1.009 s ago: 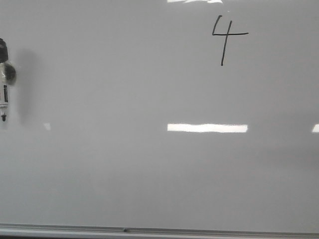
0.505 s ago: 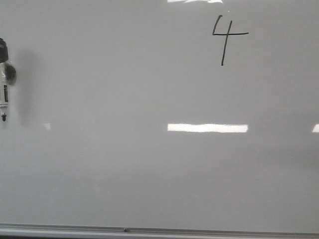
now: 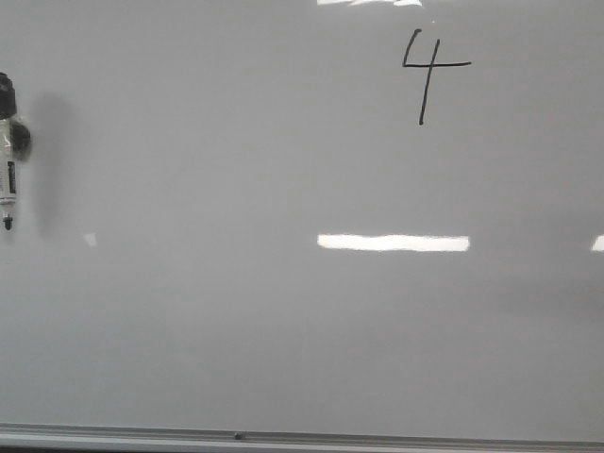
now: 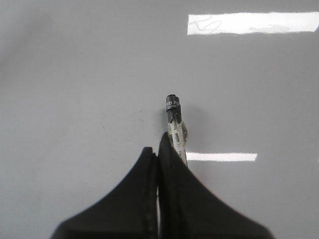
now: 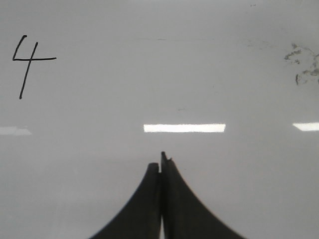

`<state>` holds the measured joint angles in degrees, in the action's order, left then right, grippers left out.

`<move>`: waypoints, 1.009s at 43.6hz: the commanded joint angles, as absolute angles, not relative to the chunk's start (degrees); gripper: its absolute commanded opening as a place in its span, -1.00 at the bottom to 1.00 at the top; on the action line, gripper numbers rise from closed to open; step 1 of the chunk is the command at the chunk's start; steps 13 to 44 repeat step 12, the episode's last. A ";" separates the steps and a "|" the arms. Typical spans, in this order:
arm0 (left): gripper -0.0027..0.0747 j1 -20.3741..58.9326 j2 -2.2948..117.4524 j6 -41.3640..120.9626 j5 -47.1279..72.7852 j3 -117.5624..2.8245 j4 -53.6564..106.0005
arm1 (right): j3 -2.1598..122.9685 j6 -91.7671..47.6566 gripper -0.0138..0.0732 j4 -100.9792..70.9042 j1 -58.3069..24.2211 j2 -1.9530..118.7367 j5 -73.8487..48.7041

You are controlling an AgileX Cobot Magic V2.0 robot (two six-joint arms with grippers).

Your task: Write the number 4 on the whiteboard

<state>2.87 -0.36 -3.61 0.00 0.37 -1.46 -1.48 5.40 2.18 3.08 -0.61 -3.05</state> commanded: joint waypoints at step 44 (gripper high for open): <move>-0.98 3.34 -1.14 -3.42 -4.46 0.66 -0.94 | -0.70 5.33 -0.84 2.95 0.60 -1.71 1.50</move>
